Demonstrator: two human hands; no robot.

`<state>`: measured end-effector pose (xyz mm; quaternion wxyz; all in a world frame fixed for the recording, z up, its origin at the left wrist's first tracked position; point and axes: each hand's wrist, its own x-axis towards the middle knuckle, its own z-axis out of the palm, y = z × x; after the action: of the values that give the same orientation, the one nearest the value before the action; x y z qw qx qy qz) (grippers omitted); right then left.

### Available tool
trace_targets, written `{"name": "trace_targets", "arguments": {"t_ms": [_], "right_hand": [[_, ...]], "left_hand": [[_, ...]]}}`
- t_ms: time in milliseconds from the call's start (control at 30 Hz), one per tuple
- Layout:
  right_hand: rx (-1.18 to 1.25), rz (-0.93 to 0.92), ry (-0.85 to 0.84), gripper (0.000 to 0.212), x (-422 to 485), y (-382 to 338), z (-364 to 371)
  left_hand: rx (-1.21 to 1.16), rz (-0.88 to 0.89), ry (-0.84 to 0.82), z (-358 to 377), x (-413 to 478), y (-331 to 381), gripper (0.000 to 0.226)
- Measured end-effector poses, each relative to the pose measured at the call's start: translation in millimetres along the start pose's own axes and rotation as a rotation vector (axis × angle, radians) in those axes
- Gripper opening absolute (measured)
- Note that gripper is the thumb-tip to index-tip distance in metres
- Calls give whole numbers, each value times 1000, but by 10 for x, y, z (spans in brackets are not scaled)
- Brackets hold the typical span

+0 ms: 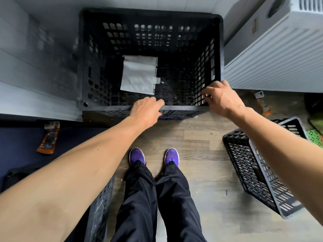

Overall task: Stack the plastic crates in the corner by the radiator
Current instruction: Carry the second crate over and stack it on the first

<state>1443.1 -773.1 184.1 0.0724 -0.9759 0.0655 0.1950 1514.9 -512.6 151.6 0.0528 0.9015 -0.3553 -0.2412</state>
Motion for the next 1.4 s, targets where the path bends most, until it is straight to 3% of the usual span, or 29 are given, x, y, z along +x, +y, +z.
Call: {"name": "trace_targets", "arguments": {"t_ms": [100,200,333,467,633,767,867,1400], "right_hand": [[-68,-60,87,37,-51,27,11],[-76,10,156,53,-74,65,38],[72,137,186,82,-77,87,97],[238,203,200,88,-17,105,156],[416,391,163,84,119,160,268],[616,483,192,36,197,237,306],[710,549,237,24,182,207,392],[627,572,298,22,184,259,490]], "left_hand": [[8,4,13,24,126,182,22],[5,22,8,47,225,382,17],[11,10,-13,73,345,546,13],[29,-27,-54,56,430,601,19],[19,18,-62,56,444,575,18],[68,77,4,101,440,550,22],[94,74,42,174,417,593,27],[93,99,35,177,435,651,30]]}}
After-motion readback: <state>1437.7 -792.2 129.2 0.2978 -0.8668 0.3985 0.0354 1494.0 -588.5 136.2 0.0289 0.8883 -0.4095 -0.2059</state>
